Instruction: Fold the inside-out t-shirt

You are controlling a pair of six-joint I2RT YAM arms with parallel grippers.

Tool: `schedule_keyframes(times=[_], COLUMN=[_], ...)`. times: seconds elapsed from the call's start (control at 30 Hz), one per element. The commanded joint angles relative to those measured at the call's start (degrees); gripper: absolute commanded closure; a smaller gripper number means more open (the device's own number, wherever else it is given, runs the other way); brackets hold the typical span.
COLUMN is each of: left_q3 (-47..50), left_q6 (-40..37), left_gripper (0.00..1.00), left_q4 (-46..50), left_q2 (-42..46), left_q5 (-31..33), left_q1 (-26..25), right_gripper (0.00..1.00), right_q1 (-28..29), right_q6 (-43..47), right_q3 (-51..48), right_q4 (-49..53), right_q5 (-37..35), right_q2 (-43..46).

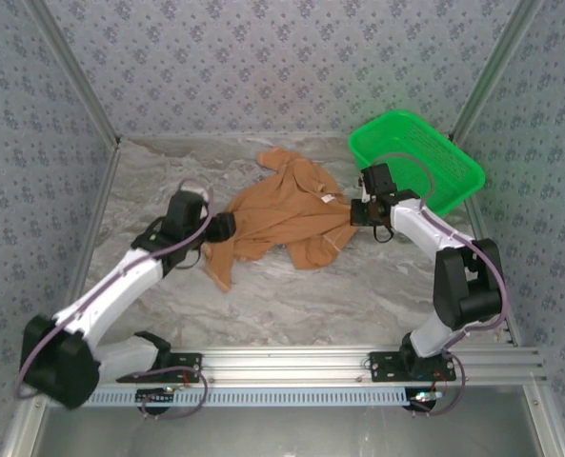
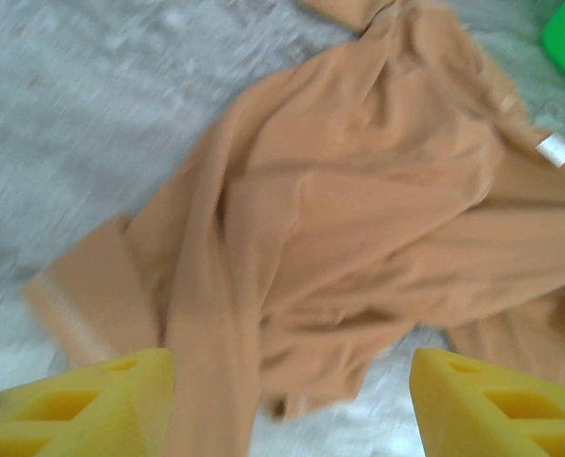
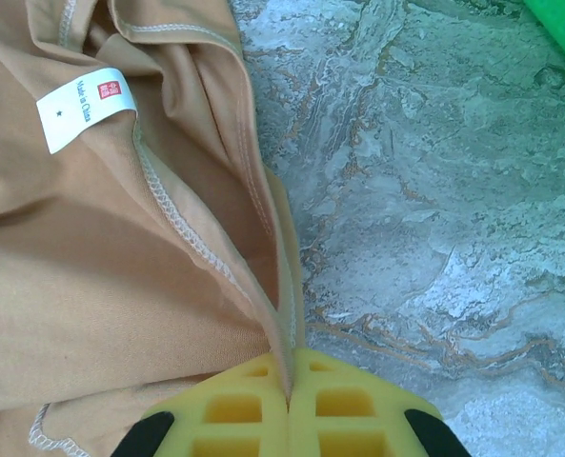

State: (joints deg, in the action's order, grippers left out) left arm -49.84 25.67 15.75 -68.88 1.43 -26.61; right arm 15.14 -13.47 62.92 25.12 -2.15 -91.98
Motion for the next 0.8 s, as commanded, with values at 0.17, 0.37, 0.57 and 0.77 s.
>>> schedule_keyframes(times=[0.17, 0.37, 0.57, 0.77], left_q3=[-33.4, -64.9, -96.2, -110.6], left_q6=[-8.4, -14.7, -16.3, -15.1], left_gripper=[0.36, 0.37, 0.38, 0.37], left_q4=[-2.3, 11.9, 28.7, 31.3], left_q2=[-36.5, -59.9, -79.7, -90.7], left_q5=[-11.2, -12.4, -11.4, -12.5], left_q1=[-3.2, -6.4, -8.5, -9.6], right_gripper=[0.99, 0.99, 0.99, 0.99], right_q1=[0.8, 1.6, 1.7, 1.9], right_q6=[-0.3, -1.6, -1.6, -1.5], right_q3=[-1.2, -3.8, -4.4, -4.6], right_q4=[-4.8, -8.1, -8.8, -9.1], right_q5=[0.4, 2.6, 3.8, 4.5], right_q2=[-0.5, -0.2, -0.2, -0.2])
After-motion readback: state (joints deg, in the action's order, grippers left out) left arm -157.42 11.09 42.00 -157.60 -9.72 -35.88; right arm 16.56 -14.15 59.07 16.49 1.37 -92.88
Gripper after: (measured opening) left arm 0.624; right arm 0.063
